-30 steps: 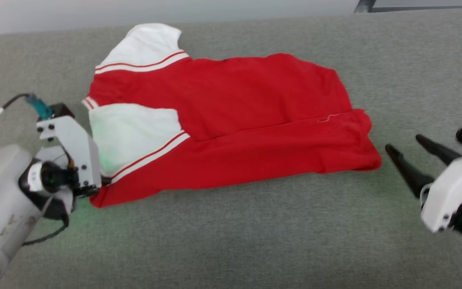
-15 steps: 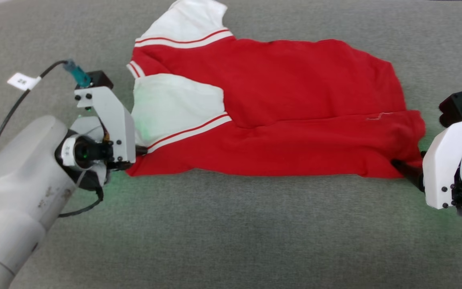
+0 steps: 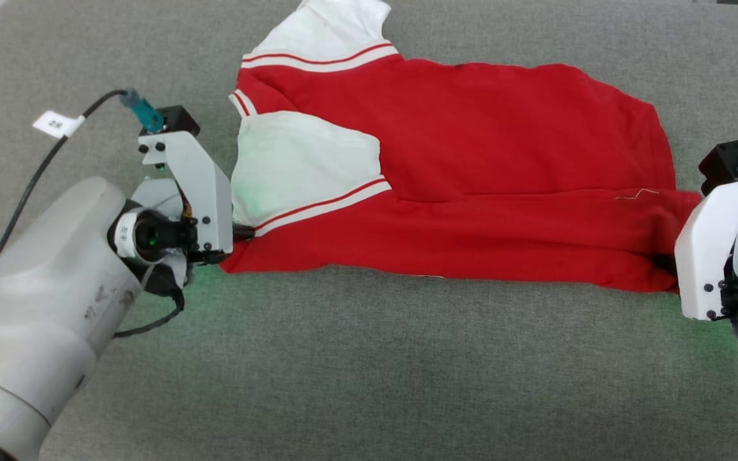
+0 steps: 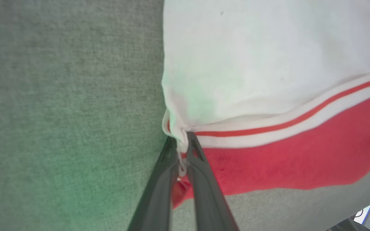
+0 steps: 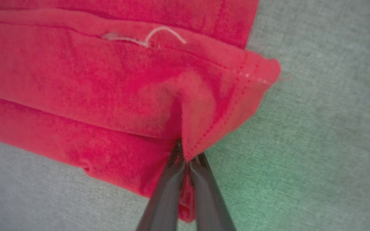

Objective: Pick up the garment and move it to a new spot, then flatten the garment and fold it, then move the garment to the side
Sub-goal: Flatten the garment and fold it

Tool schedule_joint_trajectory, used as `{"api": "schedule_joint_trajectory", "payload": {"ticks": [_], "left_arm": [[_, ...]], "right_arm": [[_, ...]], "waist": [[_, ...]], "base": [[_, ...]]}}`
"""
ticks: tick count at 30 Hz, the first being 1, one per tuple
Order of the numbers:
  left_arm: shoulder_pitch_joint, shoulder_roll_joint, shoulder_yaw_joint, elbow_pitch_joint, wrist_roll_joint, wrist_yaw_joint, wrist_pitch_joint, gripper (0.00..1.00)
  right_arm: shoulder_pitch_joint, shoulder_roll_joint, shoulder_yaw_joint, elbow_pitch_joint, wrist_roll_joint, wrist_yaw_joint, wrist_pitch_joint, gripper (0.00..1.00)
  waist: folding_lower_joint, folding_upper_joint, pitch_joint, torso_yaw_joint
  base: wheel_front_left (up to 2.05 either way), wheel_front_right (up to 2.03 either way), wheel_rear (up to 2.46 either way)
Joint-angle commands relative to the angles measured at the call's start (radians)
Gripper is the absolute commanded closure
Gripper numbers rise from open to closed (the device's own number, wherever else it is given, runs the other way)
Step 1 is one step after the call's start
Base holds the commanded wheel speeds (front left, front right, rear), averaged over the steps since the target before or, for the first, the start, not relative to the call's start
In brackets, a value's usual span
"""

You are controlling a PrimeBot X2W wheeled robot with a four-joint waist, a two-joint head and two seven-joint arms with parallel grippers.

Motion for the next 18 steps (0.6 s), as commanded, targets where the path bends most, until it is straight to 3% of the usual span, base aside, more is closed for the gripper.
{"api": "schedule_joint_trajectory", "payload": {"ticks": [1,18], "left_arm": [[0.032,0.002,-0.019,0.041,0.011,0.004,-0.007,1.0],[0.033,0.03,-0.017,0.013,-0.01,0.033,0.066,1.0]], "right_arm": [[0.038,0.008,0.01,0.038,-0.002,-0.001,0.005,1.0],[0.067,-0.014,-0.016,-0.018,0.032,-0.001,0.011,1.0]], "waist": [[0.0,0.0,-0.008,0.0],[0.0,0.0,-0.087,0.005]], "base": [[0.0,0.0,0.0],[0.0,0.0,0.0]]}}
